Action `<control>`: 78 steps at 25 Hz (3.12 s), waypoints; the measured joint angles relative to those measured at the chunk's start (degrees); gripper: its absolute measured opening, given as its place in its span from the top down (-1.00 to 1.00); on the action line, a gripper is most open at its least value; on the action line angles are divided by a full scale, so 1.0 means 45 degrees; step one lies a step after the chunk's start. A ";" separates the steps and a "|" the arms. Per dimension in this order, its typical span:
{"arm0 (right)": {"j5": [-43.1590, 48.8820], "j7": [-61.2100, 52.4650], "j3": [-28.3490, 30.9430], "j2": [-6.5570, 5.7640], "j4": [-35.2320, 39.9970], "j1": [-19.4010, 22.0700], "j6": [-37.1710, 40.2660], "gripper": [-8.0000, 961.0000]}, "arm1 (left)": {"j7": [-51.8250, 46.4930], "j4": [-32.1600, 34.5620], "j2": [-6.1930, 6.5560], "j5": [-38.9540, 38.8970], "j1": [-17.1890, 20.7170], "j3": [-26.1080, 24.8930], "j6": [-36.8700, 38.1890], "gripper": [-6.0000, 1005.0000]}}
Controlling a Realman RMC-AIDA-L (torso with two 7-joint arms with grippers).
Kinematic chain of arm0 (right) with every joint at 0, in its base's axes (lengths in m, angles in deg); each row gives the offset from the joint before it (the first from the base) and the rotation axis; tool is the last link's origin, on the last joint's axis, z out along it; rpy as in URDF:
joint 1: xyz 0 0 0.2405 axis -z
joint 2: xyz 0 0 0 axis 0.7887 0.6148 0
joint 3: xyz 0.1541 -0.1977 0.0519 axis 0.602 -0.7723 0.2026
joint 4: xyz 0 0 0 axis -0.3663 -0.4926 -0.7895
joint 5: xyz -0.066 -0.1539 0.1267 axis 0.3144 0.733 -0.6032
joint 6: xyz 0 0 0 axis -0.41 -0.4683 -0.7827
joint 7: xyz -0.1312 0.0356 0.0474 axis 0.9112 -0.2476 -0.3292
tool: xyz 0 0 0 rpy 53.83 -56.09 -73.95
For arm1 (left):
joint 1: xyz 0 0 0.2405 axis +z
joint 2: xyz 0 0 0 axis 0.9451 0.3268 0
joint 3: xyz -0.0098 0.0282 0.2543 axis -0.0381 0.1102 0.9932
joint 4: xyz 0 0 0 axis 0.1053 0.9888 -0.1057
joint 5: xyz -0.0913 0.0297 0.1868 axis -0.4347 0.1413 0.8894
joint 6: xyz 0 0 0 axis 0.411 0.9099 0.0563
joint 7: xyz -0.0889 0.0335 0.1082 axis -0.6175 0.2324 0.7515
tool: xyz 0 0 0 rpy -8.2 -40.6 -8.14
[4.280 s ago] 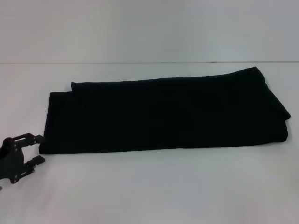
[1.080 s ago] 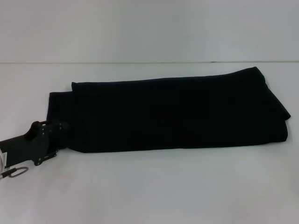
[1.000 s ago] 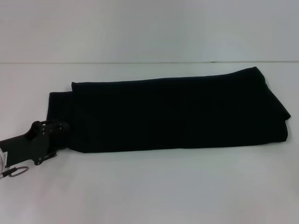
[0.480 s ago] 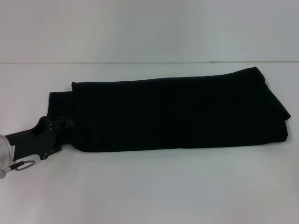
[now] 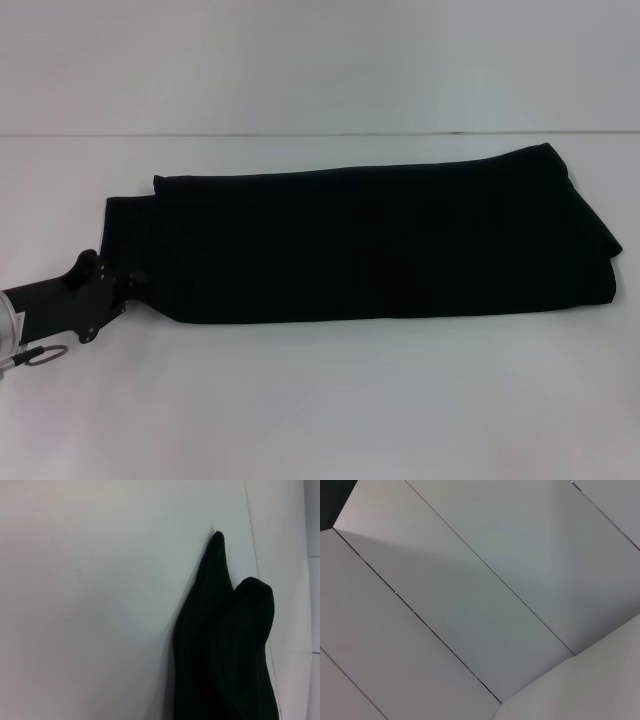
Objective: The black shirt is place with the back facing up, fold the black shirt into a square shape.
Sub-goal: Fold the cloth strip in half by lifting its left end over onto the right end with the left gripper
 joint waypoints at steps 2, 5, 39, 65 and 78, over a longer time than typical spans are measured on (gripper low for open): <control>0.0000 0.0000 0.0000 0.0003 0.0011 0.0000 0.0000 -0.43 | 0.0040 0.0002 0.0033 0.0027 0.0012 0.0081 0.0038 0.67; 0.0016 -0.0001 0.0000 0.0004 0.0027 -0.0001 -0.0001 -0.43 | 0.0402 0.0110 0.0108 0.0234 0.0016 0.0132 0.0191 0.81; 0.0098 -0.0837 -0.0111 -0.0317 -0.0119 0.0200 -0.0490 -0.43 | 0.2679 0.6176 0.0382 0.1657 0.0076 -0.0182 0.2589 0.88; 0.0751 -0.0816 -0.0178 -0.0154 -0.0171 -0.0070 -0.0711 -0.43 | -0.0330 0.5898 -0.1609 -0.0989 -0.3820 1.4612 -0.1188 0.86; 0.0835 -0.0784 -0.0175 -0.0153 -0.0170 0.0096 -0.0900 -0.43 | 0.1815 0.5809 -0.1192 -0.1286 -0.3930 1.1738 0.2133 0.33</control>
